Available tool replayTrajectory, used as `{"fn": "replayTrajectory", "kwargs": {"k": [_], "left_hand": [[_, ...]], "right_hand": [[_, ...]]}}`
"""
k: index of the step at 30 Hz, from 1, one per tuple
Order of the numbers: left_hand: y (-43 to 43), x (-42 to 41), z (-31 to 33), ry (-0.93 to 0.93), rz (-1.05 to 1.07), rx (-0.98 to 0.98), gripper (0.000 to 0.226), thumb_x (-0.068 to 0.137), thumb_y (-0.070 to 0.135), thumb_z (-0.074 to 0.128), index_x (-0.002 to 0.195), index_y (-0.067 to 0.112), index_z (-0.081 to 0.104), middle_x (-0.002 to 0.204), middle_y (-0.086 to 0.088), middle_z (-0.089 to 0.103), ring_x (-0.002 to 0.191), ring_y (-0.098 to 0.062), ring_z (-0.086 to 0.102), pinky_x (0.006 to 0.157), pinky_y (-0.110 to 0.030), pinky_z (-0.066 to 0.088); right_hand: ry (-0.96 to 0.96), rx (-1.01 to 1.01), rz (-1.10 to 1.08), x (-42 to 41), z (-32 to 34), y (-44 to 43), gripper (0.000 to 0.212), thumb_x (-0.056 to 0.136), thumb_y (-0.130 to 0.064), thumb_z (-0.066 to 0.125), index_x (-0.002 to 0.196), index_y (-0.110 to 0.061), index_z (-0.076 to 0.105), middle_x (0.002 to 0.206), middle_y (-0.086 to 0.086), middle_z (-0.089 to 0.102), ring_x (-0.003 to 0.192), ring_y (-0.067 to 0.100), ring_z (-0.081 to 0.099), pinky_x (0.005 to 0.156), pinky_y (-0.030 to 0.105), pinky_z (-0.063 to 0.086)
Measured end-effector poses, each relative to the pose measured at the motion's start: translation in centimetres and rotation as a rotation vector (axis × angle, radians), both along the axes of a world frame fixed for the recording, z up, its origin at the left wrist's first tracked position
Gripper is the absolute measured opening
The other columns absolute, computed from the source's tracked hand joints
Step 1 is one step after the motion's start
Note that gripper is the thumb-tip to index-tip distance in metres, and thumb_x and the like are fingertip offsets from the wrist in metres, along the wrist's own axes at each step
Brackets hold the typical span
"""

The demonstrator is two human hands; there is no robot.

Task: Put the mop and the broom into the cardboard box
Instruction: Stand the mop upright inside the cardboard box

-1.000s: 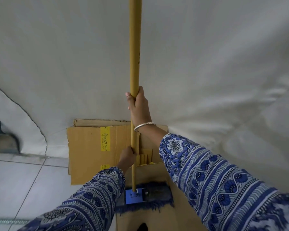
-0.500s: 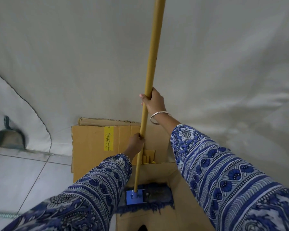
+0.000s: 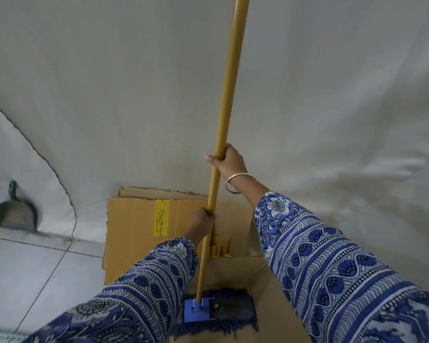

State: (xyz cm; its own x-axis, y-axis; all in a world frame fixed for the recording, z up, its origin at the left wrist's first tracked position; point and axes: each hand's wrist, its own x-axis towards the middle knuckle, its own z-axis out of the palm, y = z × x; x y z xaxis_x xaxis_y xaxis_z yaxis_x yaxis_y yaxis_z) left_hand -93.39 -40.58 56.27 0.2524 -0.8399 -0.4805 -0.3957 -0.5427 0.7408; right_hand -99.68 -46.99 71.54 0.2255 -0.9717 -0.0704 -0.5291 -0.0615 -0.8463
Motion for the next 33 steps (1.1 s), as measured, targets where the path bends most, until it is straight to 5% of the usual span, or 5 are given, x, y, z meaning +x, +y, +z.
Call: {"fn": "replayTrajectory", "kwargs": {"k": [16, 20, 23, 28, 33], "left_hand": [[3.3, 5.7, 2.7, -0.118, -0.026, 0.005, 0.04, 0.099, 0.031, 0.038, 0.108, -0.004, 0.053, 0.091, -0.015, 0.057, 0.071, -0.017, 0.044, 0.063, -0.027, 0.033], [4.9, 10.2, 4.0, -0.196, -0.019, -0.02, 0.037, 0.1, 0.03, 0.036, 0.075, 0.005, 0.047, 0.059, 0.001, 0.036, 0.051, -0.01, 0.032, 0.047, -0.027, 0.025], [7.0, 14.8, 5.5, -0.211, -0.007, -0.072, 0.04, 0.1, 0.027, 0.036, 0.064, 0.009, 0.038, 0.06, -0.001, 0.037, 0.056, -0.018, 0.038, 0.057, -0.028, 0.029], [12.7, 25.7, 8.3, -0.209, 0.063, -0.171, 0.04, 0.1, 0.027, 0.037, 0.063, 0.012, 0.039, 0.075, -0.012, 0.05, 0.068, -0.025, 0.048, 0.067, -0.031, 0.036], [21.1, 38.9, 9.6, -0.268, 0.16, -0.173, 0.039, 0.098, 0.029, 0.04, 0.077, 0.0, 0.054, 0.098, -0.029, 0.064, 0.095, -0.038, 0.06, 0.073, -0.037, 0.045]], "right_hand": [[-0.125, 0.013, -0.116, -0.5, 0.2, 0.6, 0.06, 0.088, -0.038, 0.056, 0.133, -0.002, 0.039, 0.125, 0.016, 0.056, 0.117, 0.03, 0.055, 0.086, 0.029, 0.042], [-0.308, -0.024, -0.257, 0.6, 1.6, 0.7, 0.034, 0.092, -0.04, 0.047, 0.11, -0.011, 0.051, 0.096, 0.009, 0.056, 0.089, 0.023, 0.054, 0.078, 0.035, 0.043], [-0.468, -0.11, -0.488, 2.8, 3.1, 1.1, 0.021, 0.094, -0.041, 0.042, 0.088, -0.021, 0.042, 0.077, -0.002, 0.046, 0.069, 0.013, 0.046, 0.07, 0.031, 0.037], [-0.422, -0.323, -0.819, 9.1, 5.8, 4.0, 0.054, 0.093, -0.032, 0.049, 0.126, 0.009, 0.042, 0.119, 0.019, 0.051, 0.113, 0.03, 0.052, 0.093, 0.036, 0.039], [-0.336, -0.264, -0.973, 17.2, 5.4, 8.5, 0.069, 0.09, -0.043, 0.049, 0.139, 0.002, 0.03, 0.143, 0.02, 0.037, 0.134, 0.031, 0.038, 0.107, 0.034, 0.032]]}}
